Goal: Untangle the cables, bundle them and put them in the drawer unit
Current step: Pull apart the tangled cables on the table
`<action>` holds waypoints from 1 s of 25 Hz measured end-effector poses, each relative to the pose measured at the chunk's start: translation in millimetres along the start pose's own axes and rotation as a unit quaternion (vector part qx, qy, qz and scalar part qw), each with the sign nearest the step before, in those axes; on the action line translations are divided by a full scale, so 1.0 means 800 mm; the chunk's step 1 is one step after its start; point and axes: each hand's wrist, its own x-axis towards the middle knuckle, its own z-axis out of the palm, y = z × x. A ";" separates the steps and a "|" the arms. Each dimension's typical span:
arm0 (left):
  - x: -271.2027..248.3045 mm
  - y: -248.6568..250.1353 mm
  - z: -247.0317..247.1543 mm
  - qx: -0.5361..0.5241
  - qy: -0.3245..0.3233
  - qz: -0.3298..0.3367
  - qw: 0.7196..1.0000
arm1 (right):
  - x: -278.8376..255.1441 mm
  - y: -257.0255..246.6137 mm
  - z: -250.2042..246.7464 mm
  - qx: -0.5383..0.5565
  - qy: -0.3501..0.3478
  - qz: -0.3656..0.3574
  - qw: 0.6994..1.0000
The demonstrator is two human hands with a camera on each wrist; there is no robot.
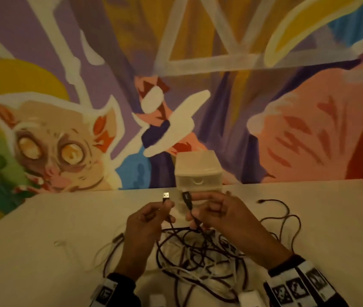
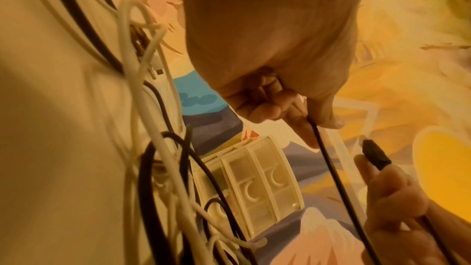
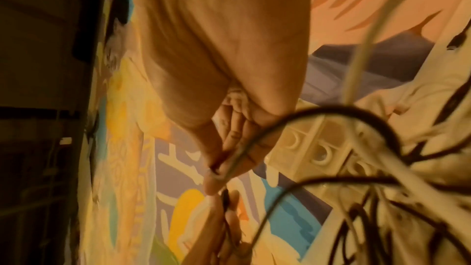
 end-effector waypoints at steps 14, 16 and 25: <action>-0.006 -0.009 0.006 -0.021 -0.072 -0.019 0.997 | -0.014 0.043 0.025 0.028 0.051 -0.003 0.998; -0.008 -0.008 0.008 -0.019 -0.081 -0.019 0.996 | -0.016 0.040 0.026 0.009 0.058 -0.004 0.998; -0.005 0.002 0.005 -0.013 0.019 -0.022 1.000 | -0.025 0.032 0.023 -0.153 0.003 0.076 0.985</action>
